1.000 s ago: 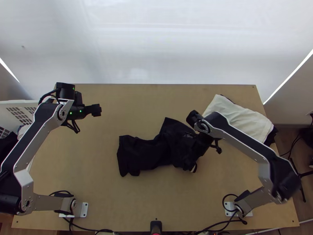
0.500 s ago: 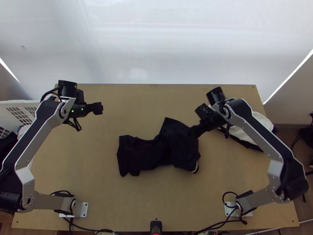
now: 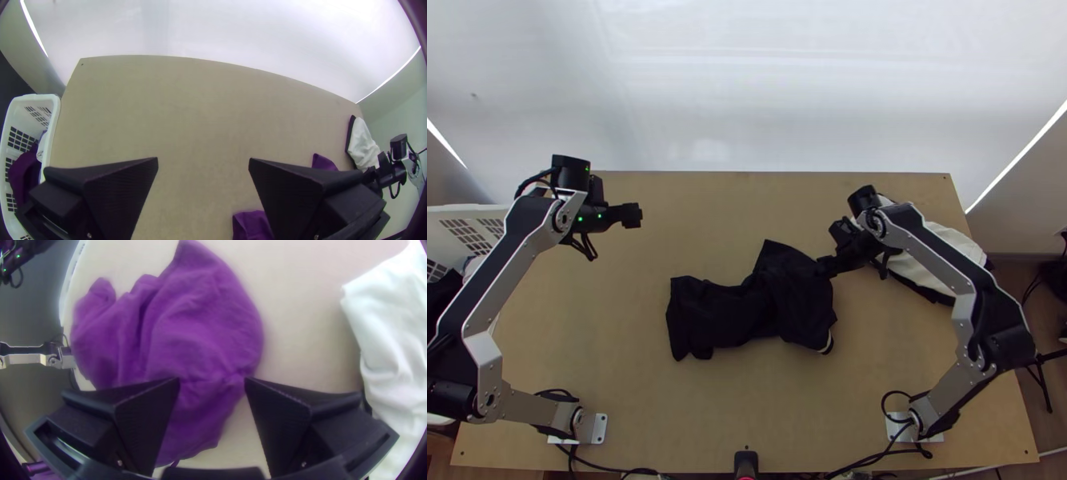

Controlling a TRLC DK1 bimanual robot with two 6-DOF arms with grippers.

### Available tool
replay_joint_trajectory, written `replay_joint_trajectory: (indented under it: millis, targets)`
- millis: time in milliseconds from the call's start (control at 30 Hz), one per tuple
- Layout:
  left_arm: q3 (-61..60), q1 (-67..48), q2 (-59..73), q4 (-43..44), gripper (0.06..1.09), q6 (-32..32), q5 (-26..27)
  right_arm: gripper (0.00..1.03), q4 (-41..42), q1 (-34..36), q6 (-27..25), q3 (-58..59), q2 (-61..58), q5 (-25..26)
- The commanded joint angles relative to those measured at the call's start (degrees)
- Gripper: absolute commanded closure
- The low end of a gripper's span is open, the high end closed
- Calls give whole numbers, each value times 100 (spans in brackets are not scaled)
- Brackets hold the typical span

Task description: Fold the t-shirt

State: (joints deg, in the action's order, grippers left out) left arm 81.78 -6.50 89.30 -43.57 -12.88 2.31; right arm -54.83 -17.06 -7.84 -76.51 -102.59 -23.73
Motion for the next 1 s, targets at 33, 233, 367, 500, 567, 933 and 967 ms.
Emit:
replay_joint_trajectory:
  millis: [33,233,367,500,567,933,967]
  targets:
    - [207,-35,176,-20,10,-30,-28,52,113,-17,63,198,-341,114]
    - [321,-35,246,-29,10,-39,-37,100,-46,-149,54,48,-69,26]
    - [365,-35,308,-29,10,-39,-37,100,165,-193,142,-180,503,-97]
    - [453,-62,369,-29,10,-56,-37,100,464,-412,247,-417,872,-97]
    - [506,-79,387,-29,10,-65,-37,100,447,-650,221,-435,1004,-361]
    - [726,-114,439,-99,10,-56,-46,100,-239,-2240,-271,514,353,-1539]
    - [743,-114,439,-116,10,-56,-46,100,-186,-2302,-280,611,318,-1539]
